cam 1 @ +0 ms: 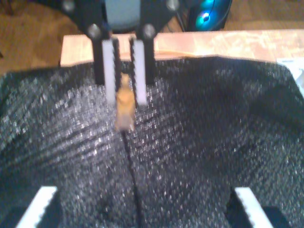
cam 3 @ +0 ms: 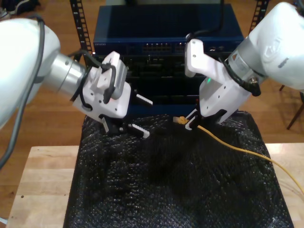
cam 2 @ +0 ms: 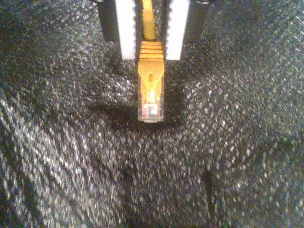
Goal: Grab the cable and plug it in
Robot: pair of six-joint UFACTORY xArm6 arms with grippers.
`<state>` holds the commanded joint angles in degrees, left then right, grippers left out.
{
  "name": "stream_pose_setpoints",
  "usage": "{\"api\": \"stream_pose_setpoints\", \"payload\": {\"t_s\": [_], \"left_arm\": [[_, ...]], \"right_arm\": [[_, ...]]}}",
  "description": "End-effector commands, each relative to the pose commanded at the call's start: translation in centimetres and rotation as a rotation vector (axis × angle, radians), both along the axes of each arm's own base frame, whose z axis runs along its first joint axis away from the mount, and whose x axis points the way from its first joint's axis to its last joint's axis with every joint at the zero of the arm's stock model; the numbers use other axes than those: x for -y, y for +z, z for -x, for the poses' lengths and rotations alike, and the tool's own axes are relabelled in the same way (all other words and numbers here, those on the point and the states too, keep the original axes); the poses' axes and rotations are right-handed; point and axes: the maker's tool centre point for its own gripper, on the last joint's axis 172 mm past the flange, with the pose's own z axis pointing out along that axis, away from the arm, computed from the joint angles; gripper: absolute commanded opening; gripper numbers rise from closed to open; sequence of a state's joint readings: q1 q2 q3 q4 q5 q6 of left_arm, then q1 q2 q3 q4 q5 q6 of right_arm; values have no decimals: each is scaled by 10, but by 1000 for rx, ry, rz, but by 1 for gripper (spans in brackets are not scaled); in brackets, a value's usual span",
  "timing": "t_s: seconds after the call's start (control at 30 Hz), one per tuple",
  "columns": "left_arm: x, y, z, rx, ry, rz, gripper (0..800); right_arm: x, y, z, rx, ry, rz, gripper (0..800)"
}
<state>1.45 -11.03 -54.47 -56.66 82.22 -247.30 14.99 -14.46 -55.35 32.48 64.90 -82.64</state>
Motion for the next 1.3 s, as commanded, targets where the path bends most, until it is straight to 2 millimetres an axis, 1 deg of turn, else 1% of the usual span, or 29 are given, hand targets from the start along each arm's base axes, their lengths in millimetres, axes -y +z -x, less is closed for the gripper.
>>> {"api": "stream_pose_setpoints", "payload": {"t_s": [0.07, 0.13, 0.23, 0.47, 0.67, 0.73, 0.8, 0.93, 1.03, 1.1, 1.17, 1.3], "left_arm": [[4, 5, -1, 0, 6, 21, 798], [9, 6, 1, -4, -1, 33, 798], [12, 7, 6, -13, -16, 39, 798], [19, 16, 7, -25, -16, 83, 797], [20, 15, 10, -34, -16, 92, 793], [20, 15, 10, -34, -16, 92, 791], [20, 15, 10, -34, -18, 93, 782], [20, 14, 11, -34, -22, 94, 769], [20, 15, 11, -33, -25, 96, 711], [20, 15, 11, -34, -27, 97, 698], [22, 16, 15, -42, -36, 103, 663], [28, 23, 20, -59, -50, 141, 633]], "right_arm": [[-1, 3, 2, 1, 2, -6, 7], [-1, 5, 2, 4, 2, -8, 6], [-4, 10, 3, 6, -3, -24, 6], [-8, 22, 7, 24, 7, -46, 6], [-14, 25, 11, 25, 19, -53, 7], [-20, 29, 12, 17, 12, -81, 6], [-26, 31, 17, -4, 15, -107, 6], [-28, 32, 20, -15, 23, -114, 7], [-28, 33, 20, -14, 21, -116, 7], [-28, 33, 20, -15, 19, -117, 6], [-29, 34, 19, -16, 15, -124, 6], [-30, 36, 19, -19, 8, -137, 6]]}}
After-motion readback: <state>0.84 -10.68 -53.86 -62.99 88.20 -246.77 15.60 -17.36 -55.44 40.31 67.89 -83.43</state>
